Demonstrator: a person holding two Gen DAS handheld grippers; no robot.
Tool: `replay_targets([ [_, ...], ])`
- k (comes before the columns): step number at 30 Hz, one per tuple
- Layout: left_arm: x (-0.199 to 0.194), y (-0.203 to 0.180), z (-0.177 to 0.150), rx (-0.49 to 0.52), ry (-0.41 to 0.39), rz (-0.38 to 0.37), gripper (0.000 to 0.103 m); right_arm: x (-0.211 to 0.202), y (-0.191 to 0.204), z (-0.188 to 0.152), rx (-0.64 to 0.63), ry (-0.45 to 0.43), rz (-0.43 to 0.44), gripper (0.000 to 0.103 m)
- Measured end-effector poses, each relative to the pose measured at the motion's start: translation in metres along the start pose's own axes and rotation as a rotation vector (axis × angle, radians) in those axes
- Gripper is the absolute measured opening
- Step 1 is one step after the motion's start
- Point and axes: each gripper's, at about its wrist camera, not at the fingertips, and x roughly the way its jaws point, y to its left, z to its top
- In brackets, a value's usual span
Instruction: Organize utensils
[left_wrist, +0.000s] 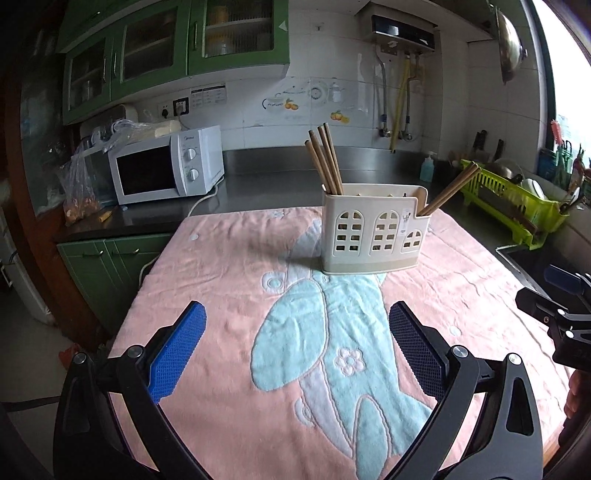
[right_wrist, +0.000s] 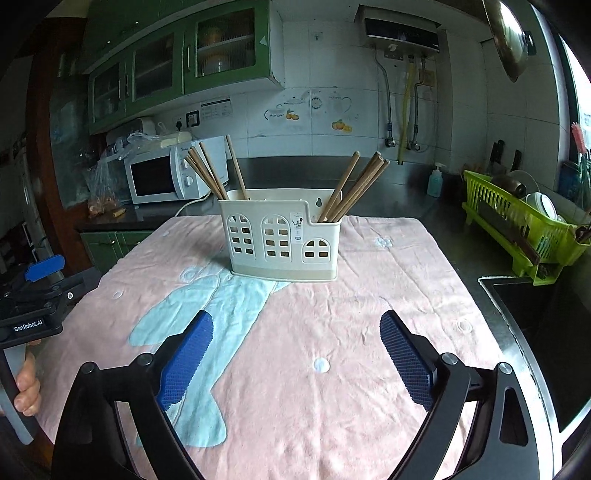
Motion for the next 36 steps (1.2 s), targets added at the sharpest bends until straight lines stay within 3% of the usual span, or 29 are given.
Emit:
replay_targets([
  [36,0.0018,-0.0093,-0.0112,0.014,0.027,0.012,0.098,0.0013,-0.0022,-0.0113,0.035,0.017,0.009,0.089],
])
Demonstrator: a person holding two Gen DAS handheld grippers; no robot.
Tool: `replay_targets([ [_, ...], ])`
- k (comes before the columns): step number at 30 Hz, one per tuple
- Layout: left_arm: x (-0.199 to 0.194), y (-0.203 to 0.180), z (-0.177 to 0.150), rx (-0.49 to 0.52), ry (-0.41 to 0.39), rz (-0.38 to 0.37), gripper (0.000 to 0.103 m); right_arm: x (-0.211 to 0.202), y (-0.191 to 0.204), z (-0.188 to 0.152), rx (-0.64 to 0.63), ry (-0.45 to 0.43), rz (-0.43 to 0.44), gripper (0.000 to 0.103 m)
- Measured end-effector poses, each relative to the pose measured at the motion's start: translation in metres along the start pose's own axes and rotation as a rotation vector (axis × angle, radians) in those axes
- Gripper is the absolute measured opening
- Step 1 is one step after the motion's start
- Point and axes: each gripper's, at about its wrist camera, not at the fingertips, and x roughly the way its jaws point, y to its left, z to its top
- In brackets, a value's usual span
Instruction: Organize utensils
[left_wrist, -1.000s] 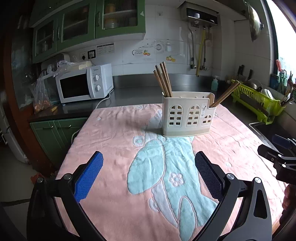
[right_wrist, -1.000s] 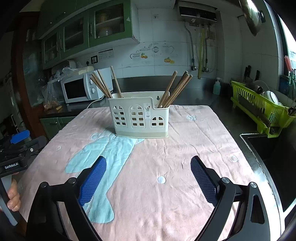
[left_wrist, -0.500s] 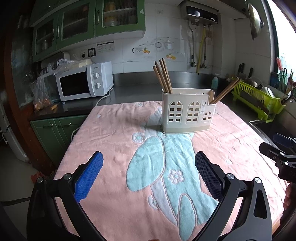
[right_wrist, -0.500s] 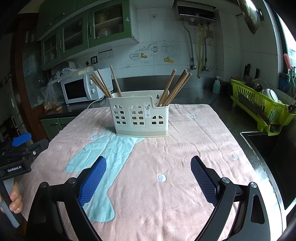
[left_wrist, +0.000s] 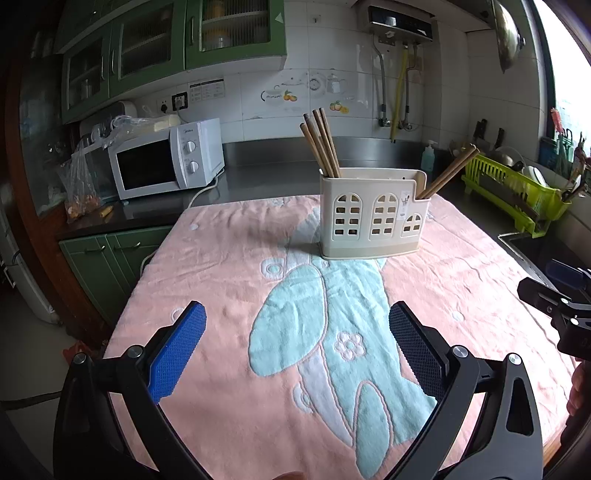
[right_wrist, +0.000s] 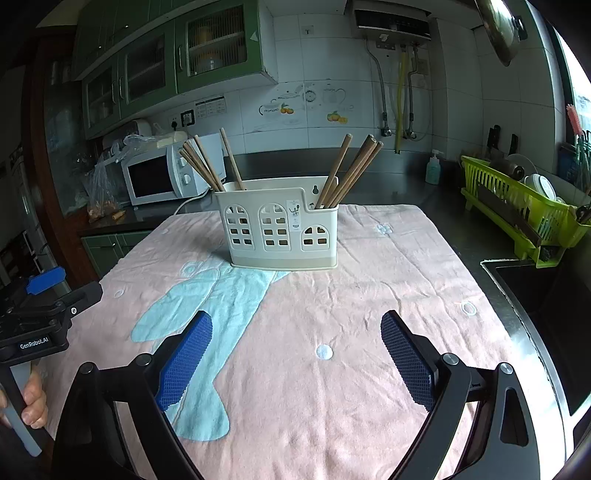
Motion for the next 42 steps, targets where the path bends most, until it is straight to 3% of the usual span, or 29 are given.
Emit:
replay_targets([
  [42,0.0034,0.0033,-0.0035,-0.002,0.007,0.006,0.098,-0.0008,0.0043,-0.0020,-0.001,0.004,0.007,0.089],
])
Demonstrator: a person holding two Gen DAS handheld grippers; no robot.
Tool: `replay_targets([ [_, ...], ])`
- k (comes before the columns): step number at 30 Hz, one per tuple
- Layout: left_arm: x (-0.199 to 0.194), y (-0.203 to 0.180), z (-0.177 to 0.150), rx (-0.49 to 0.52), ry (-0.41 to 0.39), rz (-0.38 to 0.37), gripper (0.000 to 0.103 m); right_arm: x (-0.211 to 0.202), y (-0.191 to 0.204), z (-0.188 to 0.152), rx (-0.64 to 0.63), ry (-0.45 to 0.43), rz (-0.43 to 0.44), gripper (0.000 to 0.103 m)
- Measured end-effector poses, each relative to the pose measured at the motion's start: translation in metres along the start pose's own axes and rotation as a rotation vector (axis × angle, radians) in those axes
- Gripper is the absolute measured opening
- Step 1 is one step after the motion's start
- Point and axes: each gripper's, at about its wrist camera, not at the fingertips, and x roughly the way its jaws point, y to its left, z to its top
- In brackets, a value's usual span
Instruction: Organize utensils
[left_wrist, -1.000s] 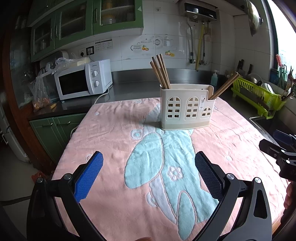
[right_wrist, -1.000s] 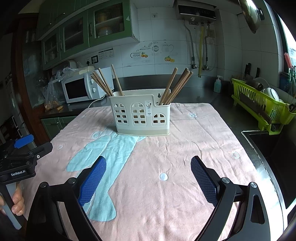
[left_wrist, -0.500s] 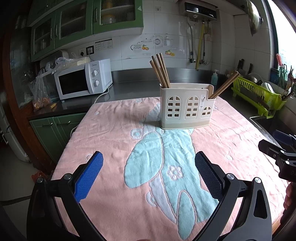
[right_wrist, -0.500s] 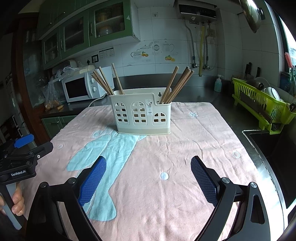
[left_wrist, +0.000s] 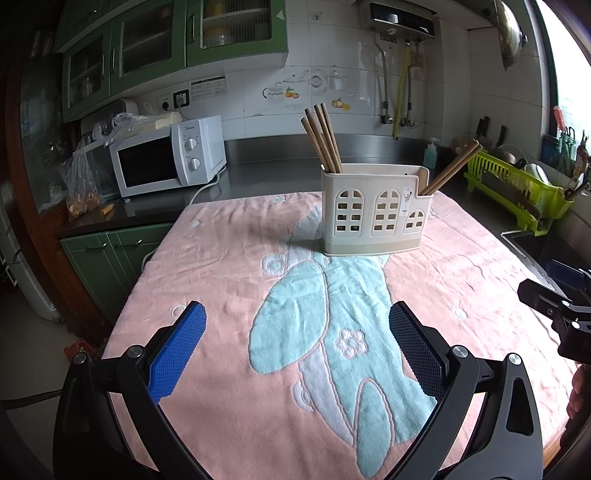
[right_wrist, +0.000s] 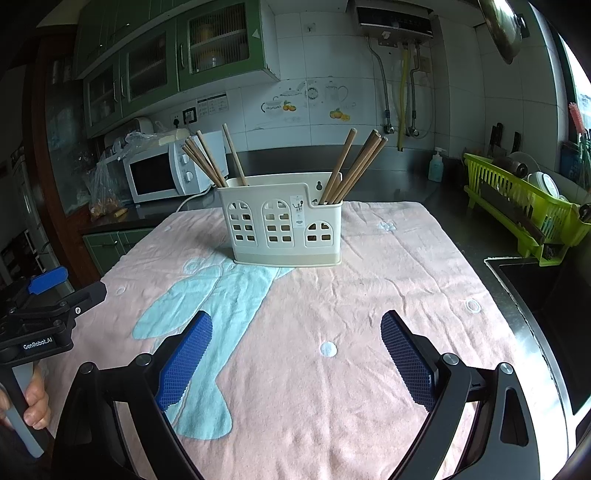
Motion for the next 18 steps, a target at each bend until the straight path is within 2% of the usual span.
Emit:
replay_targets([
  [18,0.0000,0.0000,0.0007,-0.004,-0.003,0.002,0.098,0.0037,-0.0016,-0.0057,0.003,0.003,-0.001,0.089],
])
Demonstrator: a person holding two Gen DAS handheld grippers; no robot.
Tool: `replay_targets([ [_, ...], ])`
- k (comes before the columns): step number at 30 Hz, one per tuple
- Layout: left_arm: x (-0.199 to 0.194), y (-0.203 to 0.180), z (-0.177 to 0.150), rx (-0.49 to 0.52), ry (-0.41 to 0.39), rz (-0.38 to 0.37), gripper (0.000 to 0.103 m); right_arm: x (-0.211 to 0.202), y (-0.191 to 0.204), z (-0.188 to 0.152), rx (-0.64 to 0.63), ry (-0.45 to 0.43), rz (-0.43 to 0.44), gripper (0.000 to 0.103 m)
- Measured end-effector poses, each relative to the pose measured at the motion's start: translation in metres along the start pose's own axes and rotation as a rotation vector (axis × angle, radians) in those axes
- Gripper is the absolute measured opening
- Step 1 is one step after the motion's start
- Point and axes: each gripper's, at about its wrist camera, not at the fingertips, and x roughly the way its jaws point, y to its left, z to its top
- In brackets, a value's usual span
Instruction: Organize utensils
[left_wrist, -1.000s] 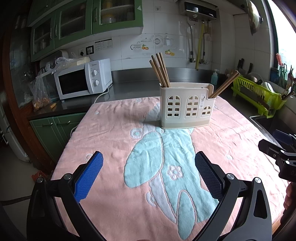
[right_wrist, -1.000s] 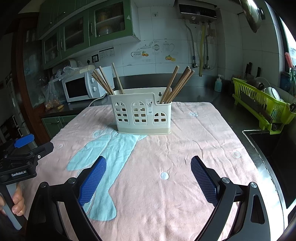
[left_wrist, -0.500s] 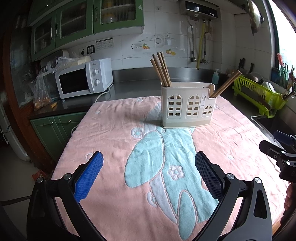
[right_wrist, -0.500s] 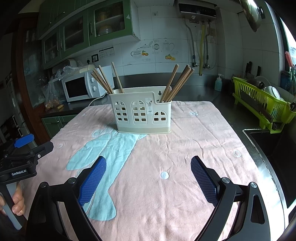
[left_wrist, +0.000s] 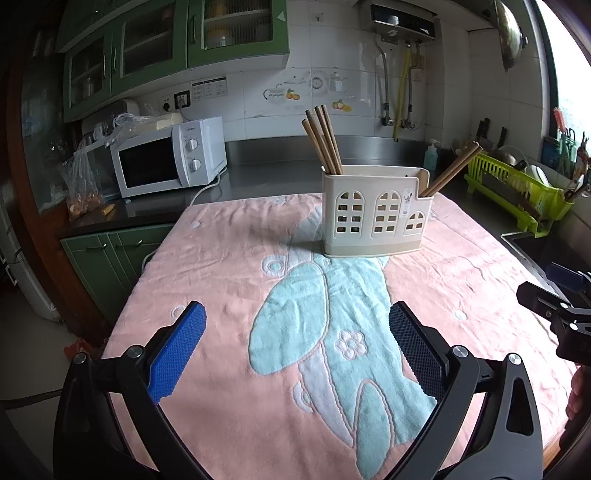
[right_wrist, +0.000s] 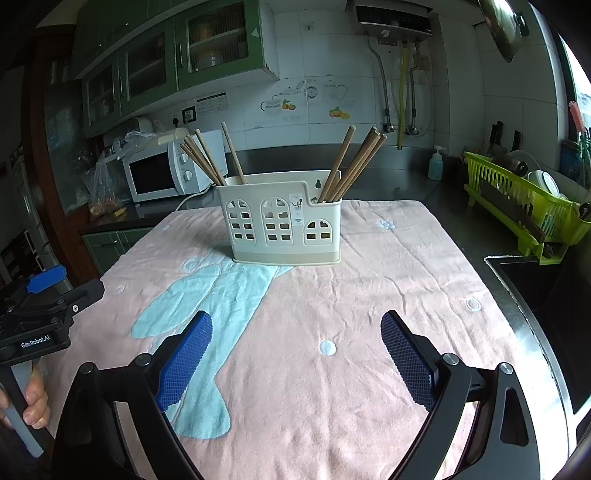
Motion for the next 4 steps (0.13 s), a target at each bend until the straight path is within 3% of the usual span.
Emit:
replay_targets([
  [4,-0.0003,-0.0008,0.0000,0.002,0.002,-0.005,0.098,0.0006,-0.0002,-0.0008,0.002,0.001,0.000,0.089],
])
